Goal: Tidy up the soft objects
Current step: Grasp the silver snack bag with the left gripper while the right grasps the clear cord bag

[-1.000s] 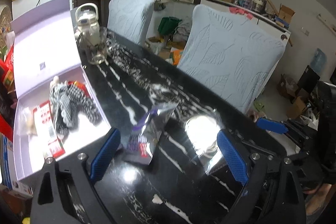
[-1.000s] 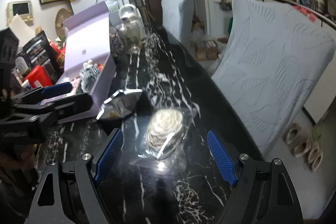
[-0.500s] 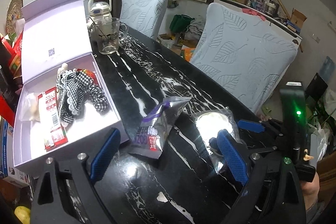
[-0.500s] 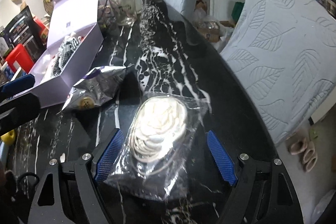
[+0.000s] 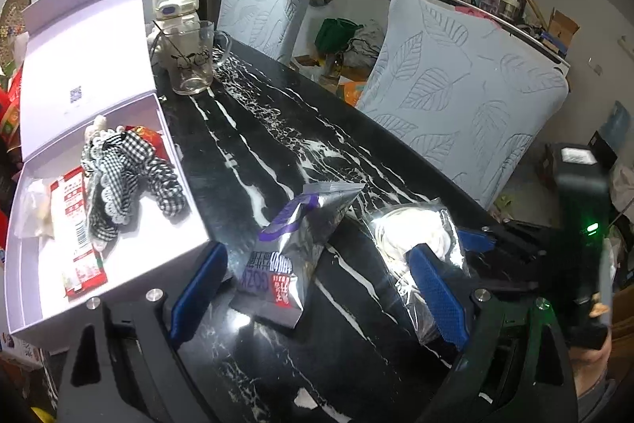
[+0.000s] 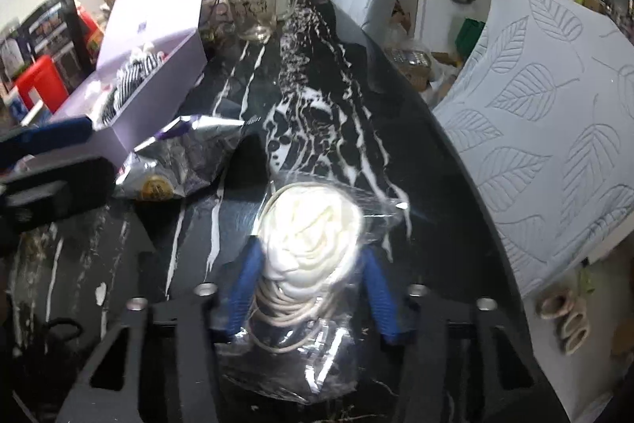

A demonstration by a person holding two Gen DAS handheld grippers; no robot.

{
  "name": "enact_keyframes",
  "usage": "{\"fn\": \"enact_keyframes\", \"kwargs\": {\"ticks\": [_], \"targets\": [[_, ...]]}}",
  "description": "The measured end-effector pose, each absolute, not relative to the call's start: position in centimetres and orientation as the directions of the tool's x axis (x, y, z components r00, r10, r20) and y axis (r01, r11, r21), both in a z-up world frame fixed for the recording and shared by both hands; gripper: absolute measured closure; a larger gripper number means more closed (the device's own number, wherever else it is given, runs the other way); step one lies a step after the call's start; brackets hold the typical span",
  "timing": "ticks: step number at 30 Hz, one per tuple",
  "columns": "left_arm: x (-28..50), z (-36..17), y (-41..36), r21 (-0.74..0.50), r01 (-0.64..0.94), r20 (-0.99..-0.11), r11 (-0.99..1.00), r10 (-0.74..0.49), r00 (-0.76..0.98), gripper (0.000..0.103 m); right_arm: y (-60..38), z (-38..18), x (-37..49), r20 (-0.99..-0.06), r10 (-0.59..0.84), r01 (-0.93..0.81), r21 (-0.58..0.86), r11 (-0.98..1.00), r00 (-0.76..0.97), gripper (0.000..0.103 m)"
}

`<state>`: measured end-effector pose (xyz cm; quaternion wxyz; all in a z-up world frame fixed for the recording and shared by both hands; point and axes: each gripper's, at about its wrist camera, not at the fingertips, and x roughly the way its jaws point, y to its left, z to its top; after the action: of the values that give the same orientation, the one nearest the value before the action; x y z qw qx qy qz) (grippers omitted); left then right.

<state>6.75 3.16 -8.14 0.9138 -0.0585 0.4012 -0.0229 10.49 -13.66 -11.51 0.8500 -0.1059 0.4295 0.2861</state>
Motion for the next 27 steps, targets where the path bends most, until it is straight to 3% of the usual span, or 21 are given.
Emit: {"fn": "enact_keyframes", "kwargs": {"ticks": [3,7,13,17,27], "targets": [[7.4,-8.8,2.9,-0.130,0.008,-0.744,0.992,-0.103,0.660,0.009,-14.8,-10.9,10.6,-0.779,0.412,-0.570,0.085,0.817,0.473,0.071],[8.4,-9.7,2.9,-0.148,0.005,-0.762,0.989,-0.117,0.636,0.014,-15.6,-10.8,10.5,-0.777,0.405,-0.563,0.079,0.822,0.482,0.071],[9.3,-11.2,2.8,-0.119,-0.014,-0.794,0.993,-0.087,0.601,0.034,-17.2,-10.9,10.6,-0.777,0.419,-0.555,0.109,0.825,0.470,0.071],[9.4,-11.6,2.8,-0.102,-0.020,-0.804,0.995,-0.070,0.591,0.060,-18.1,-10.9,10.4,-0.776,0.420,-0.546,0.117,0.829,0.470,0.071],[7.2,-11.6,0.4,-0.088,0.064,-0.816,0.994,-0.109,0.568,0.061,-19.9,-10.7,9.3,-0.777,0.403,-0.530,0.105,0.841,0.484,0.071]]}}
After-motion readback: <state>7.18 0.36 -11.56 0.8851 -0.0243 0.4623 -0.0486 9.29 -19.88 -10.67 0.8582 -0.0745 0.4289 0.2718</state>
